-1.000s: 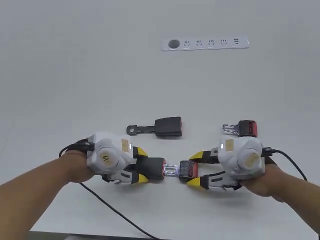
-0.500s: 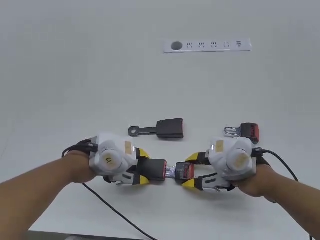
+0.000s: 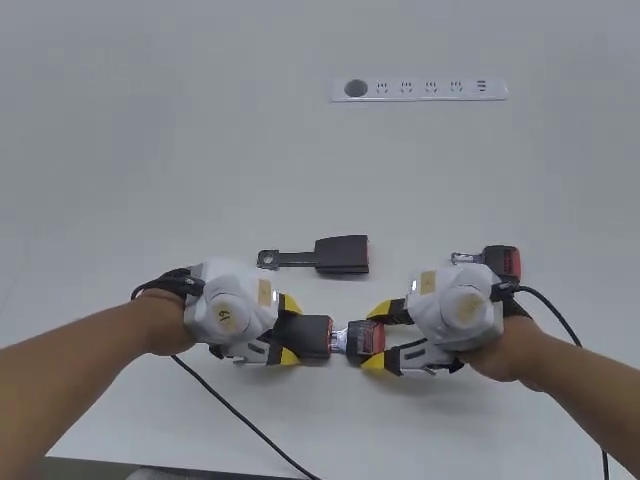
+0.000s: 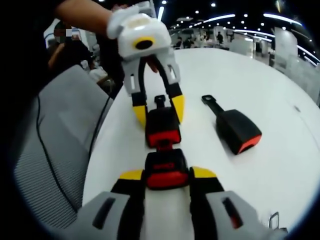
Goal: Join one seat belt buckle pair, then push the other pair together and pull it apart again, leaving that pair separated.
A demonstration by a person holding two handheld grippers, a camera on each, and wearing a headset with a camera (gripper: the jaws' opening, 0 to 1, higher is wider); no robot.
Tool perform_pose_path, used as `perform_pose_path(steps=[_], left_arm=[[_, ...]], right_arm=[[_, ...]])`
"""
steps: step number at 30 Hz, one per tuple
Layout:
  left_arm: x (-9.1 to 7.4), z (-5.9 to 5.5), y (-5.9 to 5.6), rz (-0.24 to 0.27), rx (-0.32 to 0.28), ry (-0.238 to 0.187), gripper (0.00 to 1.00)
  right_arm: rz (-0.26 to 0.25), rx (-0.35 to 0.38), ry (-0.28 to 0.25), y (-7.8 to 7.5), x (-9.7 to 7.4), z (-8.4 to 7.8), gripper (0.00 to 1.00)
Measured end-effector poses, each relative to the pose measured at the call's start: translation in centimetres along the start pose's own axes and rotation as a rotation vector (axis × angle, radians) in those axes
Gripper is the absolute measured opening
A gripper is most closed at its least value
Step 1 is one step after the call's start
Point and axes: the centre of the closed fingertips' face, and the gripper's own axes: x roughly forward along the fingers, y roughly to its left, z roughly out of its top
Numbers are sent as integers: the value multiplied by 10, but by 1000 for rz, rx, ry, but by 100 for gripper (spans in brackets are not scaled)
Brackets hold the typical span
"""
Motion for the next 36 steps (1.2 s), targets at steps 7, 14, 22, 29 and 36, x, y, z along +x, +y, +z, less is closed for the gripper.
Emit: perform_pose_path(steps=[7, 14, 22, 29, 36], left_arm=[[0, -1, 0, -5, 6, 0, 34], [0, -2, 0, -9, 11, -3, 34], [0, -2, -1, -11, 13, -11, 35], [-2, -2, -1, -11, 8, -32, 35], [-3, -2, -2, -11, 12, -62, 35]], right_arm=[[12, 42, -27, -2, 5, 11, 34], [0, 28, -18, -2, 5, 9, 34], [-20, 0, -15, -1, 6, 6, 34], [-42, -7, -12, -1, 6, 6, 33], [-57, -16, -20, 1, 5, 4, 33]])
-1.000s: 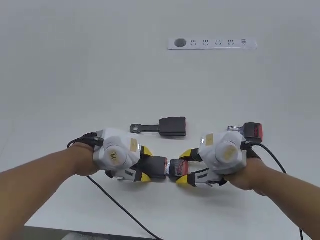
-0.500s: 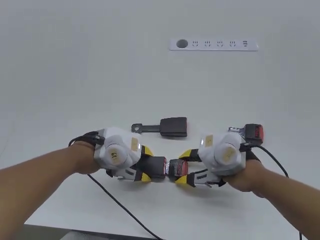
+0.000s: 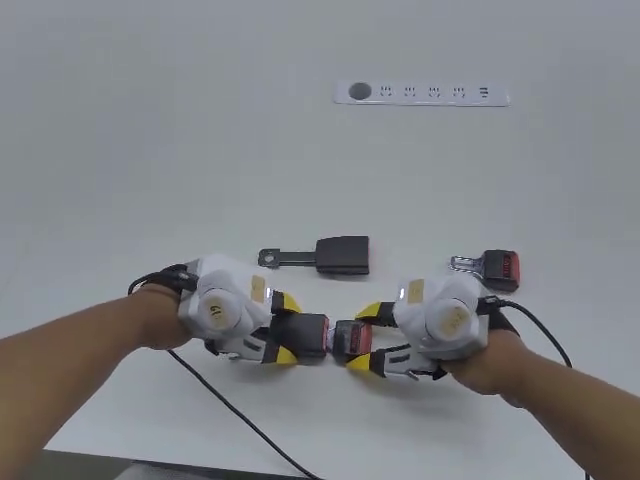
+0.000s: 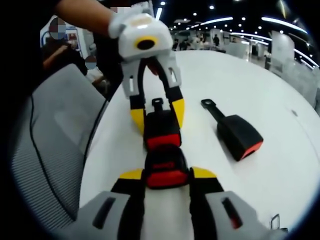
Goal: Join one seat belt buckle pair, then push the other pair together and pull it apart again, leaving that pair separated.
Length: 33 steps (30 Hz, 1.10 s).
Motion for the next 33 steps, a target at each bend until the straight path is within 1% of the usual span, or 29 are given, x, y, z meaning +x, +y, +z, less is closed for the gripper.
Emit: perform_pose_path(steps=[1, 3, 7, 16, 18, 23, 33], left_arm=[[0, 0, 0, -2, 0, -5, 35], [0, 1, 0, -5, 3, -11, 35], [0, 2, 0, -8, -1, -32, 34], [1, 4, 0, -13, -3, -51, 34], [1, 4, 0, -13, -5, -52, 34], [1, 4, 0, -8, -17, -62, 34], [2, 4, -1, -15, -18, -55, 35]], right_arm=[[0, 1, 0, 0, 0, 0, 33], [-4, -24, 4, 1, 0, 0, 33], [-12, -25, -2, 2, -2, -1, 33], [-17, -12, -25, 2, -3, -3, 33], [-18, 0, -31, 2, -4, -3, 33], [-23, 5, -41, 2, -3, -2, 33], [-19, 12, -42, 1, -2, -2, 33]])
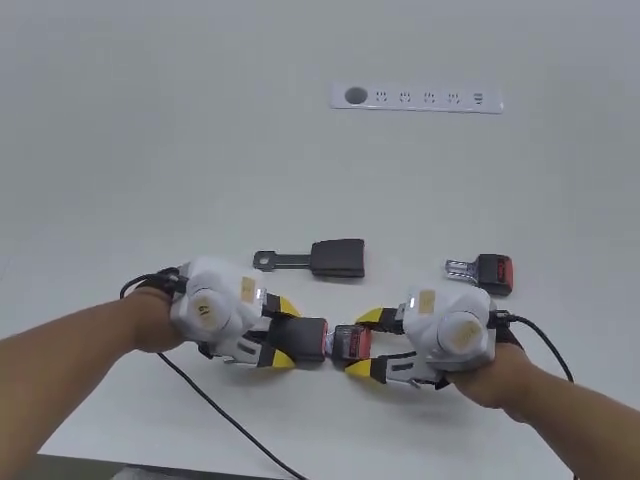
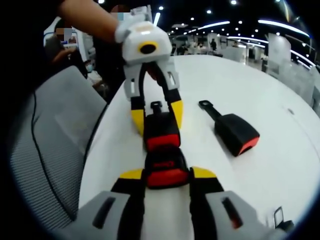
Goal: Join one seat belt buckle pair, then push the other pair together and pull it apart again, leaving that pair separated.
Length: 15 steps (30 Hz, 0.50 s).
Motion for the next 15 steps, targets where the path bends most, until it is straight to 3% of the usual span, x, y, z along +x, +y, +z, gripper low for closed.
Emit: perform_pose_path(steps=[15], left_arm=[[0, 0, 0, -3, -12, 0, 35]], right_arm=[[3, 4, -1, 0, 0, 0, 34]])
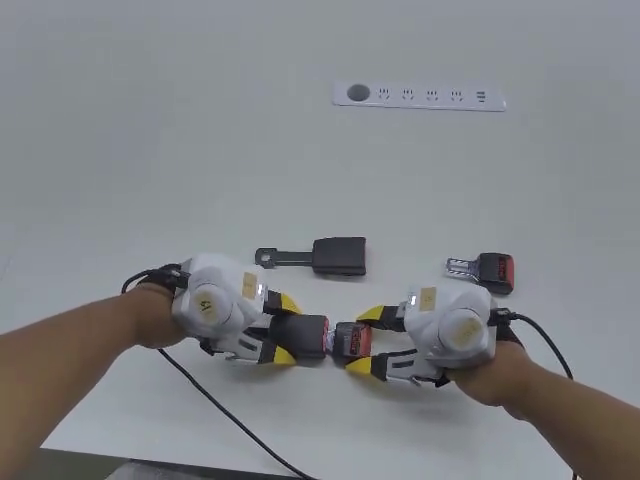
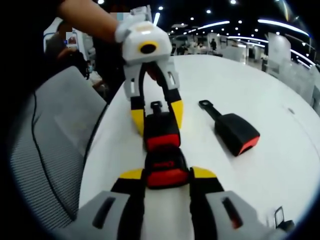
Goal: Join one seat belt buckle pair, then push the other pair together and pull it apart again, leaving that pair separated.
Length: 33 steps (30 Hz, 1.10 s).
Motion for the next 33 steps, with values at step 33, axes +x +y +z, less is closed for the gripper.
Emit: perform_pose_path(steps=[33], left_arm=[[1, 0, -1, -12, -4, 6, 35]], right_arm=[[-1, 4, 2, 0, 0, -2, 34]])
